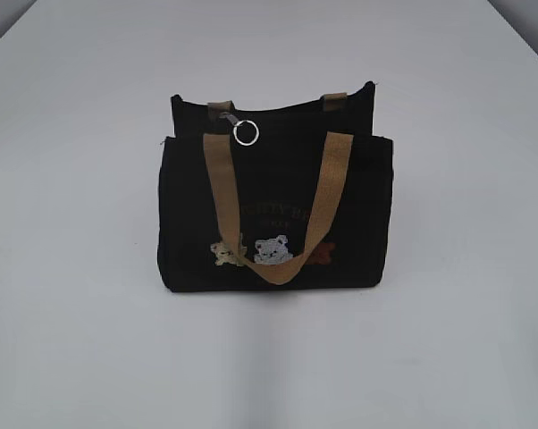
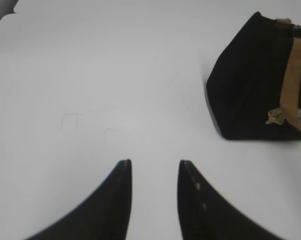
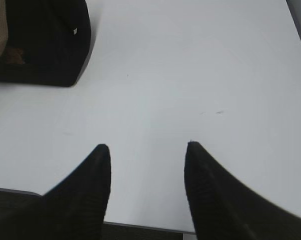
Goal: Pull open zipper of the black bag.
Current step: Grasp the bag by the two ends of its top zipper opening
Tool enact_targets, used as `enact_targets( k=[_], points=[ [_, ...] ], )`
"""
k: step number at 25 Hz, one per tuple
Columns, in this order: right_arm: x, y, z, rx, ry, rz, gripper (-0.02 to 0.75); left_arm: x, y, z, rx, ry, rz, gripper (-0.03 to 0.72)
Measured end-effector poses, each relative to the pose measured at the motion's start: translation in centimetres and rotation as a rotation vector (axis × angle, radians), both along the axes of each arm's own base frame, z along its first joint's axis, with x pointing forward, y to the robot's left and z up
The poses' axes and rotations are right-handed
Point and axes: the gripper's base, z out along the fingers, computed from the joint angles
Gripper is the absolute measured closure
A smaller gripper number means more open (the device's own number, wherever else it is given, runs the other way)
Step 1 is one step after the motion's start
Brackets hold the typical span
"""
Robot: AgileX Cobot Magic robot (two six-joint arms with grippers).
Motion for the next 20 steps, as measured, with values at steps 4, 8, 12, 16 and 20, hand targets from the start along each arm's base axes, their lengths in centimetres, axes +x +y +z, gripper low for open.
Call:
enact_targets(
  k=[4, 8, 12, 16, 20],
  points=[
    [0.00, 0.00, 0.00, 0.000, 0.000, 0.000, 0.358, 0.00, 0.00, 0.00, 0.000, 0.000, 0.000, 0.450],
    [0.00, 0.00, 0.00, 0.000, 0.000, 0.000, 0.358, 0.00, 0.00, 0.00, 0.000, 0.000, 0.000, 0.452],
    [0.00, 0.00, 0.00, 0.000, 0.000, 0.000, 0.358, 0.00, 0.00, 0.00, 0.000, 0.000, 0.000, 0.452],
    [0.00, 0.00, 0.00, 0.000, 0.000, 0.000, 0.358, 0.00, 0.00, 0.00, 0.000, 0.000, 0.000, 0.452],
    [0.00, 0.00, 0.00, 0.000, 0.000, 0.000, 0.358, 0.16, -0.43, 0.45, -0.030, -0.017, -0.037, 0.452]
  ],
)
